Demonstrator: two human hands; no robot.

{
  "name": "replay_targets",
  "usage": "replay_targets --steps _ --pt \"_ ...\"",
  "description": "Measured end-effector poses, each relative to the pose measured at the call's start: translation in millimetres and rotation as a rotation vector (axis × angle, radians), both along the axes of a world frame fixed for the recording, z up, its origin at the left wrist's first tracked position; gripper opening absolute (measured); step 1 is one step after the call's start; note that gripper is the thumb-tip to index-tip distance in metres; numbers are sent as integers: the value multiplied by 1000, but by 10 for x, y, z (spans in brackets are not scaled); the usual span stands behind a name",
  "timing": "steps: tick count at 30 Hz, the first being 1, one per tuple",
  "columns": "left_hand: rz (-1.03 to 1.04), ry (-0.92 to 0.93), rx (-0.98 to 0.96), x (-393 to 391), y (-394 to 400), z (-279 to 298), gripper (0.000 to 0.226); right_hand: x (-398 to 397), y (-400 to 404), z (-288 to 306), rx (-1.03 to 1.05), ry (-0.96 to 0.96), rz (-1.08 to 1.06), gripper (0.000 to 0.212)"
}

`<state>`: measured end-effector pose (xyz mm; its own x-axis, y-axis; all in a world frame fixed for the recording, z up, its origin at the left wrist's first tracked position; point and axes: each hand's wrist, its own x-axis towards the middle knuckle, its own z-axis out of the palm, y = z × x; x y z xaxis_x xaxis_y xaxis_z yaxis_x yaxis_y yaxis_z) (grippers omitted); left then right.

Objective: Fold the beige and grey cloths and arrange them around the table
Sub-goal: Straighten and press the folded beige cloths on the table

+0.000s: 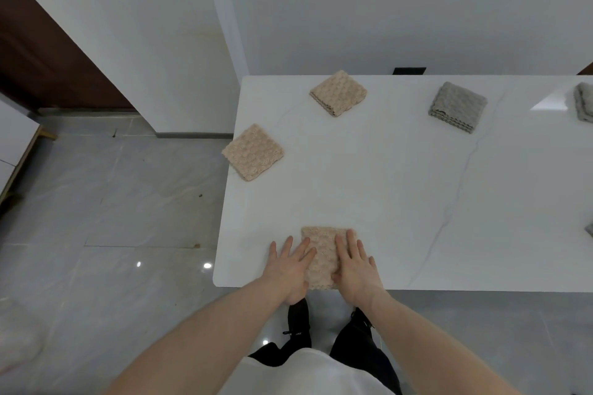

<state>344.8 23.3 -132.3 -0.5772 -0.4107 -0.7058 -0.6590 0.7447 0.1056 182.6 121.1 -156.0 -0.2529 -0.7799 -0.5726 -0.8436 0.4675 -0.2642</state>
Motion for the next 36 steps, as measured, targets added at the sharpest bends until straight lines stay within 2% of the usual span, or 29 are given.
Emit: replay_targets --steps 6,12,16,20,22,26,29,36 --pt "192 363 -73 -14 141 46 72 197 331 -40 -241 -170 -317 84" --pt "312 273 89 14 210 -38 78 331 478 -29 -261 -219 -402 76" --pt "318 275 166 55 125 -45 80 263 440 38 -222 -252 -383 75" --pt "232 355 -44 91 145 27 78 154 397 138 -243 -48 -245 76" --pt "131 379 -65 105 186 39 77 124 355 151 -220 -1 -99 76" --pt "4 252 28 115 257 -41 84 120 291 107 -68 18 98 75" --pt "10 177 78 116 254 -87 91 129 232 100 21 6 107 77" --pt "-27 68 53 23 199 -70 94 15 27 131 97 -31 127 81"
